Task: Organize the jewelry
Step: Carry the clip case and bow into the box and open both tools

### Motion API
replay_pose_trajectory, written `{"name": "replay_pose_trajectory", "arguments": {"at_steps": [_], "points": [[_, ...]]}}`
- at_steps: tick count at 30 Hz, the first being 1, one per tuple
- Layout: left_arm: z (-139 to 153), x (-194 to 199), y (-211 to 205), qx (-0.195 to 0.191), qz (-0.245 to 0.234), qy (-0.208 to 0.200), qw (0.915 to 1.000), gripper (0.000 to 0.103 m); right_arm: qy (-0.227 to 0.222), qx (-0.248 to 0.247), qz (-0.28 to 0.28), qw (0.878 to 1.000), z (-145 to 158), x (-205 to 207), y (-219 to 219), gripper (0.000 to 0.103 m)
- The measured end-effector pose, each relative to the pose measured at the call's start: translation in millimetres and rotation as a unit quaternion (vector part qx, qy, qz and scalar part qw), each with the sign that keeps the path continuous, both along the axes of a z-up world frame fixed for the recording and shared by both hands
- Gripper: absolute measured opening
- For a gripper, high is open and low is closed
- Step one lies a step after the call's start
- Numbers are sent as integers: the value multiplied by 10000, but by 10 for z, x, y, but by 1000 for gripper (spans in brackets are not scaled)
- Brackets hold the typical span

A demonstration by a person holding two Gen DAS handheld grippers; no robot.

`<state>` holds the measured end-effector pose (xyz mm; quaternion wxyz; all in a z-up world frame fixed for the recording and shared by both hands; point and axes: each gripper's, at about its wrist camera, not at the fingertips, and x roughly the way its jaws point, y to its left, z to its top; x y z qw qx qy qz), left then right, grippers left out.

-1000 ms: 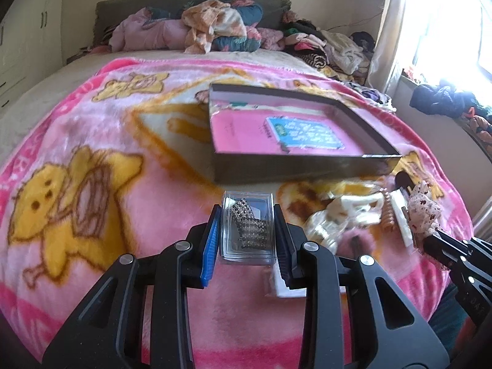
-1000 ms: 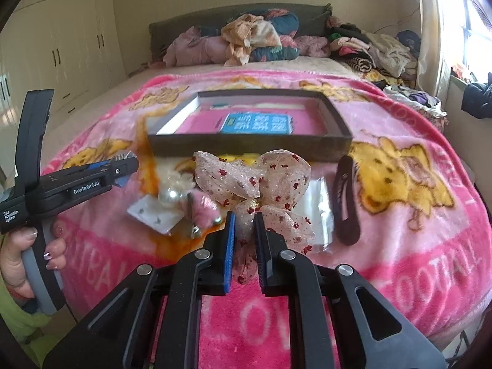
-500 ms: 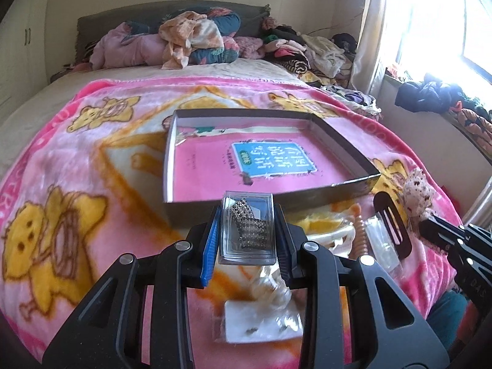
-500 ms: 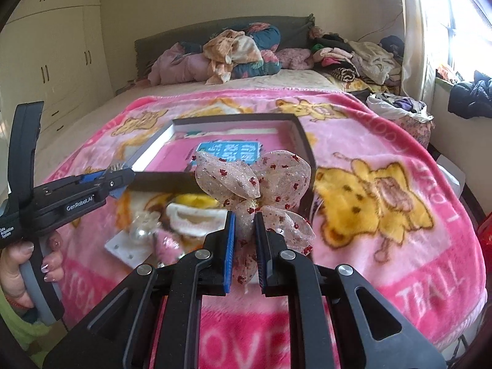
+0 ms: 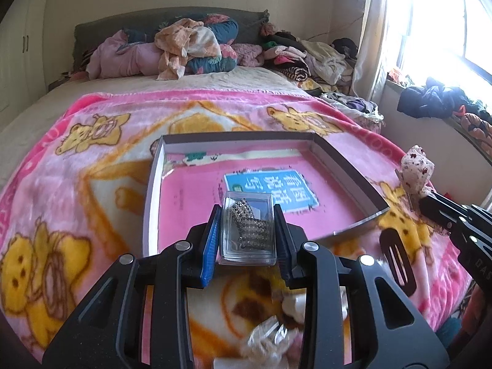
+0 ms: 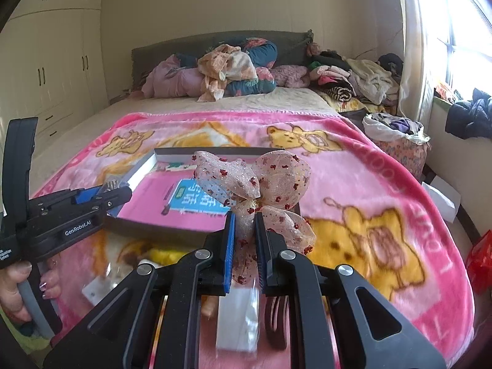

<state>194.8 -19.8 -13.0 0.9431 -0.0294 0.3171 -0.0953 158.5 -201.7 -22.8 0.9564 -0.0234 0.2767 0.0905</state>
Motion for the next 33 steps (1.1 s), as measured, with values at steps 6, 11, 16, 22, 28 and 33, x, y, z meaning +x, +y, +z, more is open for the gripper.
{"name": "replay_pose_trajectory", "arguments": {"at_steps": [6, 11, 16, 22, 28, 33], "points": [[-2, 179, 13, 25, 59, 1, 10000, 24, 85, -79, 19, 9999, -37, 284, 34, 12], [-55, 323, 37, 74, 114, 76, 9999, 24, 223, -53, 73, 9997, -107, 469, 60, 12], [-182, 444, 55, 116, 166, 276, 9994, 24, 456, -26, 142, 9989, -216, 647, 87, 13], [-304, 506, 60, 166, 176, 444, 9987, 25, 724, -85, 154, 9972, -371, 825, 112, 13], [-382, 543, 58, 178, 138, 569, 9981, 25, 923, -99, 173, 9955, -509, 921, 141, 16], [-427, 562, 54, 181, 123, 651, 9976, 25, 1060, -79, 179, 9942, -609, 955, 143, 17]]}}
